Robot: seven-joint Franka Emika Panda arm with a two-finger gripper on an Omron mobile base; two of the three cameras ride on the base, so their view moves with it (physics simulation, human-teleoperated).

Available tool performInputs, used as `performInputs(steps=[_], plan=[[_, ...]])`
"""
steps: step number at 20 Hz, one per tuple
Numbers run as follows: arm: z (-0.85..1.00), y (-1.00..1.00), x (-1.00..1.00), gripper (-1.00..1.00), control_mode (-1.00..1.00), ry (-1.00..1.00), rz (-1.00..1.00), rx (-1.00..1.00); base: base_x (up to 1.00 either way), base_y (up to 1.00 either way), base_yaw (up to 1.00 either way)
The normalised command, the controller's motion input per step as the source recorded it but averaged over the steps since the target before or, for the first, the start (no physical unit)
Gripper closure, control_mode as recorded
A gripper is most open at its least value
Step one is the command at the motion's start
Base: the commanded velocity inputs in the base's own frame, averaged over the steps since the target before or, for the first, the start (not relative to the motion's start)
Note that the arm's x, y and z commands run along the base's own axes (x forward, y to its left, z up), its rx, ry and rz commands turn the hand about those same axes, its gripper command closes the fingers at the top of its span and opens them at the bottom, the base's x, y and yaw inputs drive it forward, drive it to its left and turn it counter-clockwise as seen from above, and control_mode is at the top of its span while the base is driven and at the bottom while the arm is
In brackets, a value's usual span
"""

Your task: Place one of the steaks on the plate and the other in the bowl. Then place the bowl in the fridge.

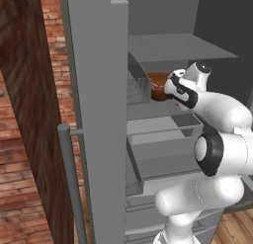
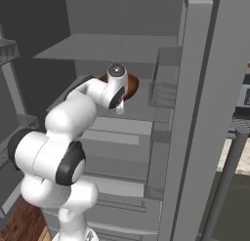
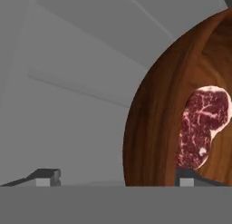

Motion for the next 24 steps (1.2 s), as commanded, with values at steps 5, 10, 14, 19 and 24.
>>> performInputs(steps=[5, 10, 14, 19, 24], plan=[[0.05, 0.00, -0.05, -1.00, -1.00, -0.17, 0.00, 0.00, 0.00, 0.00, 0.00], [0.27, 0.00, -0.46, -1.00, -1.00, -0.29, 0.00, 0.00, 0.00, 0.00, 0.00], [0.54, 0.00, -0.93, -1.00, -1.00, -0.32, 0.00, 0.00, 0.00, 0.00, 0.00], [0.77, -0.17, -1.00, -1.00, -1.00, -0.12, 0.05, 0.00, 0.00, 0.00, 0.00], [1.00, -0.33, -1.00, -1.00, -1.00, 0.02, 0.11, 0.00, 0.00, 0.00, 0.00]])
